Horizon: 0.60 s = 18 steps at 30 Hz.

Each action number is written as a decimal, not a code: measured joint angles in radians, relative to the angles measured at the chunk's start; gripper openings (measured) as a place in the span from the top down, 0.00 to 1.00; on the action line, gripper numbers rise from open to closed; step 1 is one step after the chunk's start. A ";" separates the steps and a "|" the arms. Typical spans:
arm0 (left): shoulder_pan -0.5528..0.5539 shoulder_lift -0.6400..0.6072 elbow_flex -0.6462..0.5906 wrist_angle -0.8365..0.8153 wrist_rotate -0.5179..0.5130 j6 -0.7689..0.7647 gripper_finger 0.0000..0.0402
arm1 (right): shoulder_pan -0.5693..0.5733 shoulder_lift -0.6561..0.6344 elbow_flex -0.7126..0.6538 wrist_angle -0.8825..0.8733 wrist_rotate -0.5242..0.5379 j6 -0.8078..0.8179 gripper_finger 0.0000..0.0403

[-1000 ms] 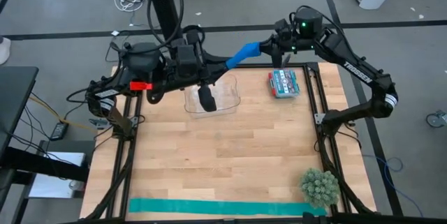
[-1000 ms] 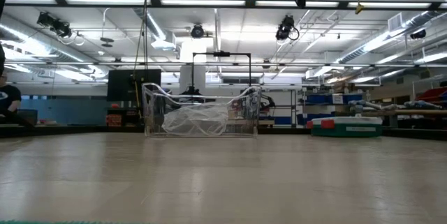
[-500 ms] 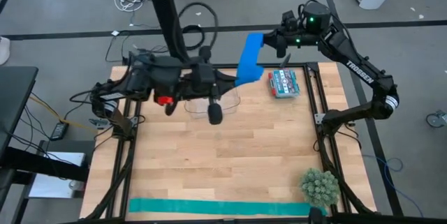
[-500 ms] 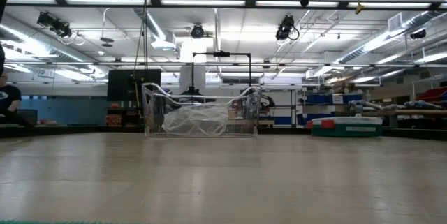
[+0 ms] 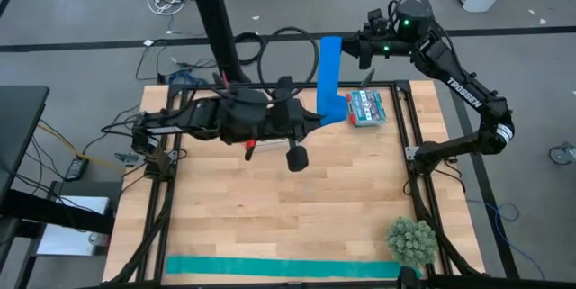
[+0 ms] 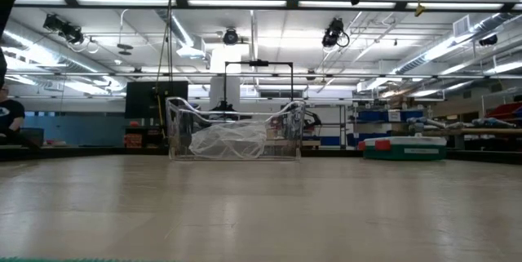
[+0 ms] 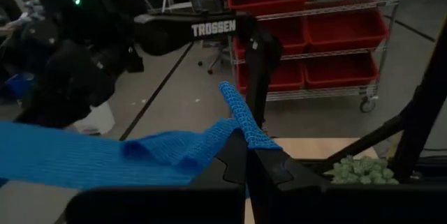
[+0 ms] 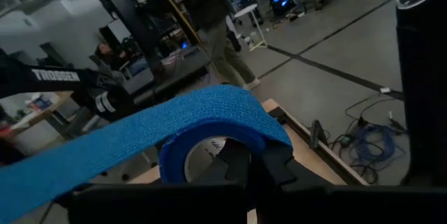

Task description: Roll bandage

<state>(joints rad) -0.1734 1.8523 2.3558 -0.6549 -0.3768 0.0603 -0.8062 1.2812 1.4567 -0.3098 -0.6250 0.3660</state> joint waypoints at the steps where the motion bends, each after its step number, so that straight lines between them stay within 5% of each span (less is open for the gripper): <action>1: 0.000 0.002 0.000 -0.006 -0.014 -0.005 0.99 | -0.002 -0.001 0.000 0.000 -0.008 0.001 1.00; 18: 0.003 0.048 -0.005 -0.045 -0.033 -0.015 0.99 | -0.008 -0.041 0.000 0.208 -0.106 0.146 1.00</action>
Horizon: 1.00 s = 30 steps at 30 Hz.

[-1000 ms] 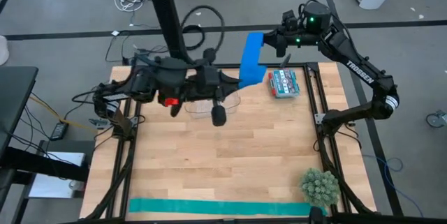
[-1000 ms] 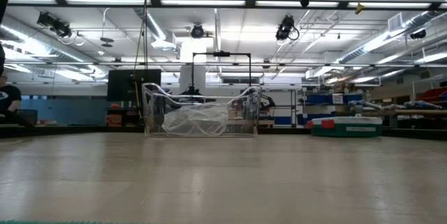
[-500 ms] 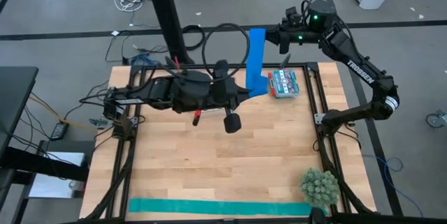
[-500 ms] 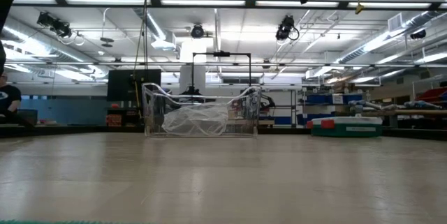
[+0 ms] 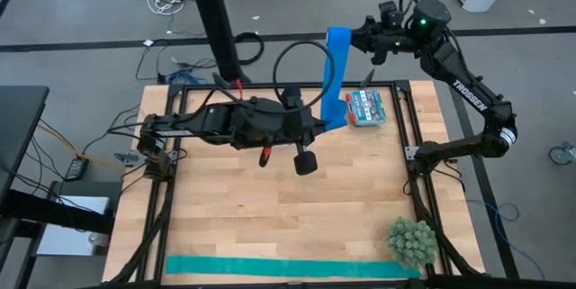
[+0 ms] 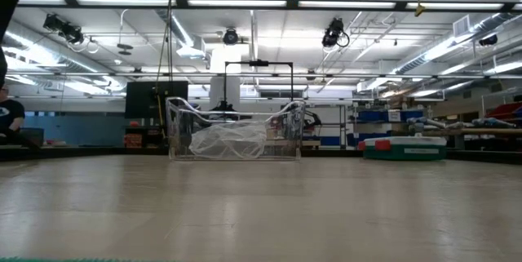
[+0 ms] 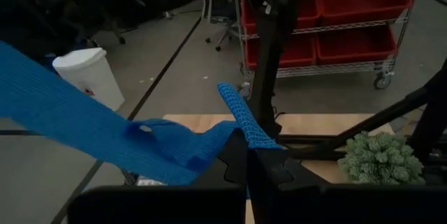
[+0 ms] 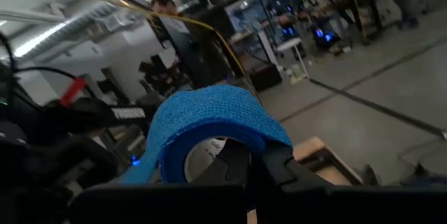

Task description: Roll bandage

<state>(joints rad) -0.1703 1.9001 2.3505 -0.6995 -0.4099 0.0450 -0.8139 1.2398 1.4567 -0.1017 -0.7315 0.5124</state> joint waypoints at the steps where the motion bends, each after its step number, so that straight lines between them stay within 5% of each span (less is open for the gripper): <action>1: 0.000 0.003 0.000 0.000 -0.001 0.000 0.99 | 0.000 -0.004 0.000 0.007 -0.007 0.008 1.00; 30: 0.039 0.067 0.000 -0.008 0.056 -0.023 1.00 | -0.001 -0.178 0.000 0.106 -0.082 0.175 1.00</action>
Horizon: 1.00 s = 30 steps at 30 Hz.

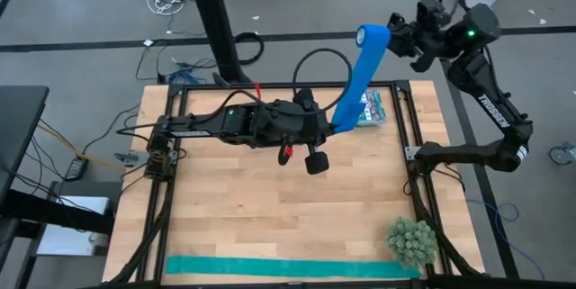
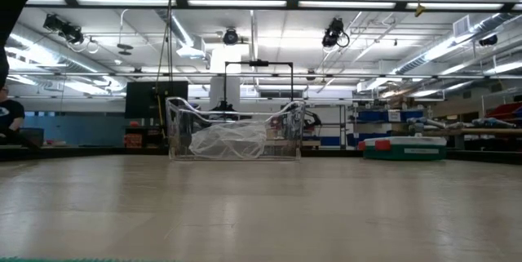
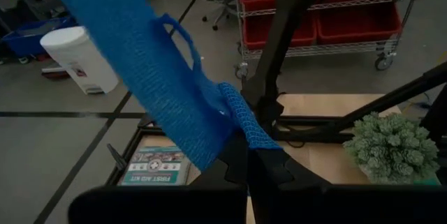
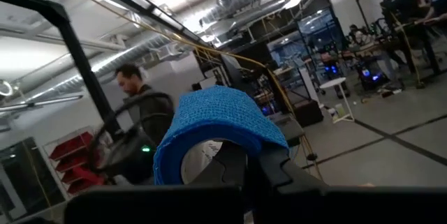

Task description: Roll bandage

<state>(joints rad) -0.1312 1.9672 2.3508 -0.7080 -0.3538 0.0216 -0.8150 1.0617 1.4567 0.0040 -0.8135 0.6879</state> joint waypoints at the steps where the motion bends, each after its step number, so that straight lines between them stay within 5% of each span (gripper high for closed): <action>1: 0.001 0.003 0.000 0.002 0.000 0.000 1.00 | 0.000 -0.008 0.000 0.001 0.000 0.002 1.00; 30: 0.133 0.008 -0.032 0.032 -0.034 0.092 0.99 | 0.042 -0.118 0.000 -0.089 -0.079 0.049 1.00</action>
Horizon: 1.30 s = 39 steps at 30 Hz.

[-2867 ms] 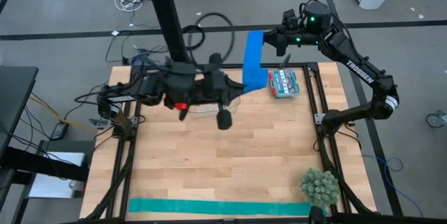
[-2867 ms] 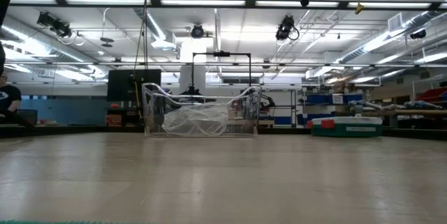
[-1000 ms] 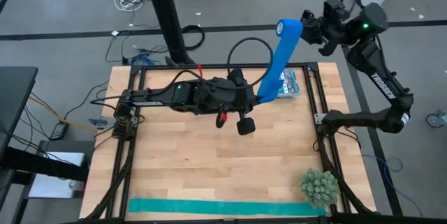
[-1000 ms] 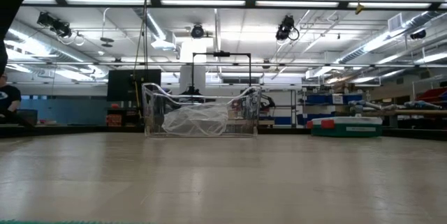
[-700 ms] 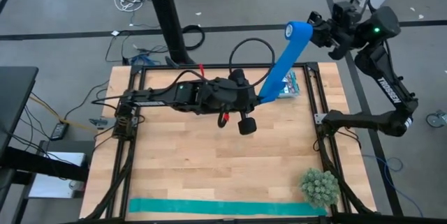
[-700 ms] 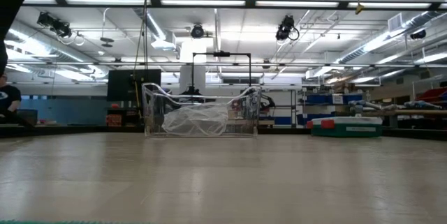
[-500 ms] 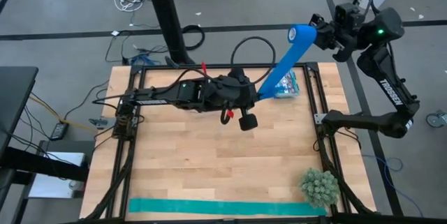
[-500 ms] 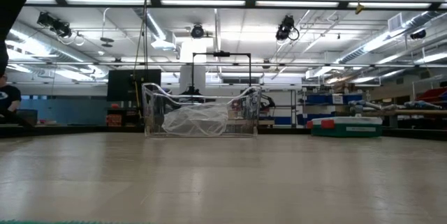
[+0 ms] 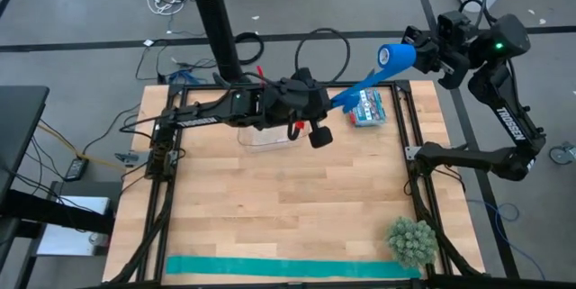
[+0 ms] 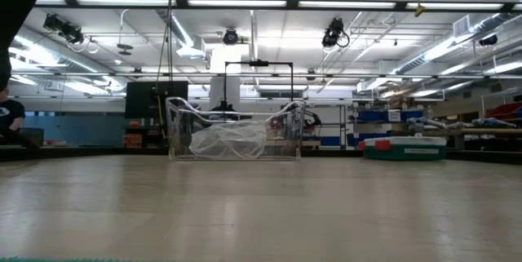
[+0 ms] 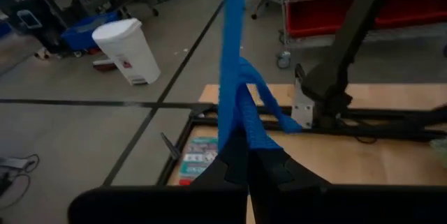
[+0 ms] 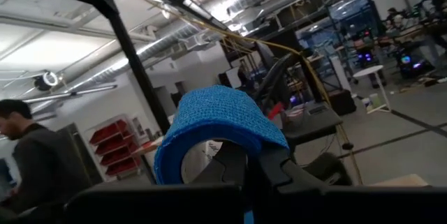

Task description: Roll bandage

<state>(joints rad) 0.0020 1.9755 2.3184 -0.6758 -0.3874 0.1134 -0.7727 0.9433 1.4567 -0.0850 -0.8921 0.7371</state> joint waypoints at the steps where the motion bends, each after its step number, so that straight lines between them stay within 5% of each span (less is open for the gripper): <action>1: 0.005 0.000 0.000 0.009 0.001 0.009 0.99 | 0.009 0.000 0.000 0.000 0.000 -0.001 1.00; 21: 0.091 -0.001 0.000 0.134 0.052 0.022 0.99 | 0.199 0.039 0.000 -0.018 0.035 -0.060 1.00; 39: 0.103 -0.012 0.039 0.193 0.038 0.145 0.99 | 0.341 0.085 0.000 -0.233 0.059 -0.141 1.00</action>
<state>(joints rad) 0.1052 1.9631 2.3577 -0.4829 -0.3496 0.2581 -0.4313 1.0286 1.4570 -0.3175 -0.8333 0.5957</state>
